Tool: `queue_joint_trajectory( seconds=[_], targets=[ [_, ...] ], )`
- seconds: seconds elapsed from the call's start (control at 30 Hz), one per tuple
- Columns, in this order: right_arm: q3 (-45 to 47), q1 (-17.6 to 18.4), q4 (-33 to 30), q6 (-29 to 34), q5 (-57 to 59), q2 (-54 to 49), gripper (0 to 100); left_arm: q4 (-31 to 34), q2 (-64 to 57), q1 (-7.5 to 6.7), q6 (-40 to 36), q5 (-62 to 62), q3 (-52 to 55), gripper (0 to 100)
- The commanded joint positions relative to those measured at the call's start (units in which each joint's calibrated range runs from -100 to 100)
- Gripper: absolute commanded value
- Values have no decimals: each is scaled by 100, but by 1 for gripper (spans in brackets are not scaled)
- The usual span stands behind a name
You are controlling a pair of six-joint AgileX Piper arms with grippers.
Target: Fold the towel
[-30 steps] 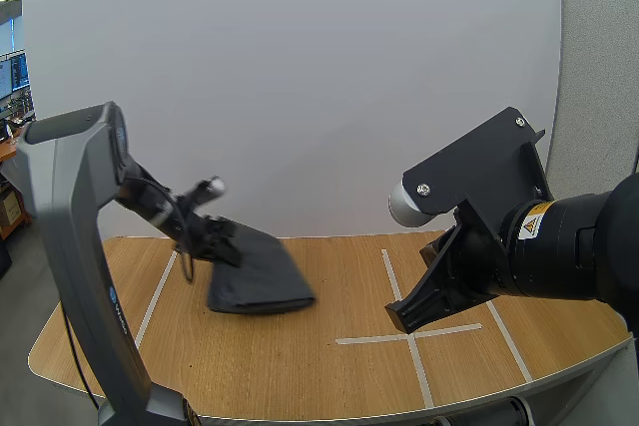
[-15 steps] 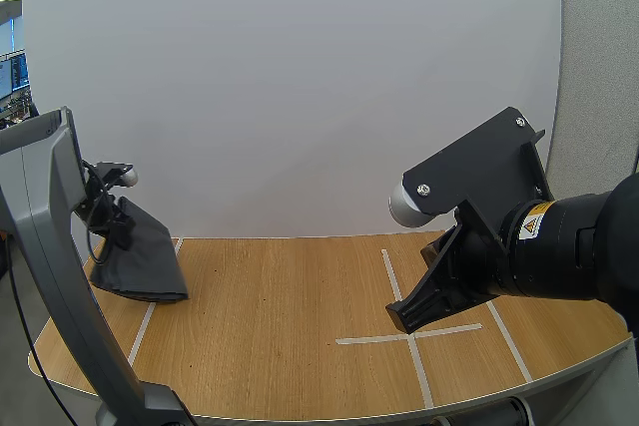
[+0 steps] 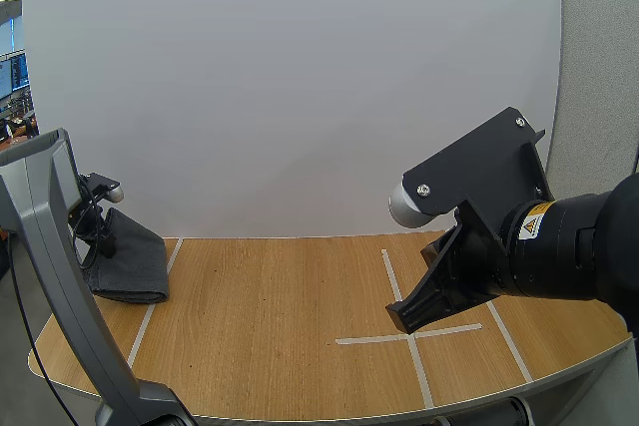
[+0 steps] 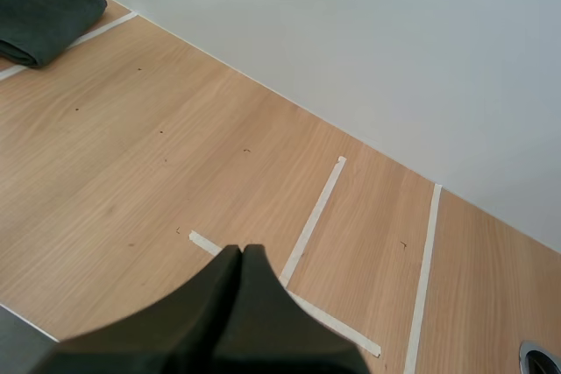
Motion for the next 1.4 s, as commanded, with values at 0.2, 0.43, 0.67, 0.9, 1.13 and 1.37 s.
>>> queue_joint_trajectory(
  seconds=[0.2,0.43,0.67,0.9,1.13,1.37],
  targets=[
    [14,10,-184,5,0,-59,0,324,477,15,563,17,-864,0],
    [14,10,-199,5,0,-59,0,313,641,-61,710,17,-936,0],
    [14,10,-199,5,0,-59,0,156,738,-107,718,17,-991,0],
    [14,10,-199,5,0,-59,0,185,848,-107,637,17,-1240,0],
    [14,10,-199,5,0,-59,0,246,848,-107,611,17,-1275,0],
    [14,10,-199,5,0,-59,0,394,848,-99,470,17,-1275,0]
  ],
)
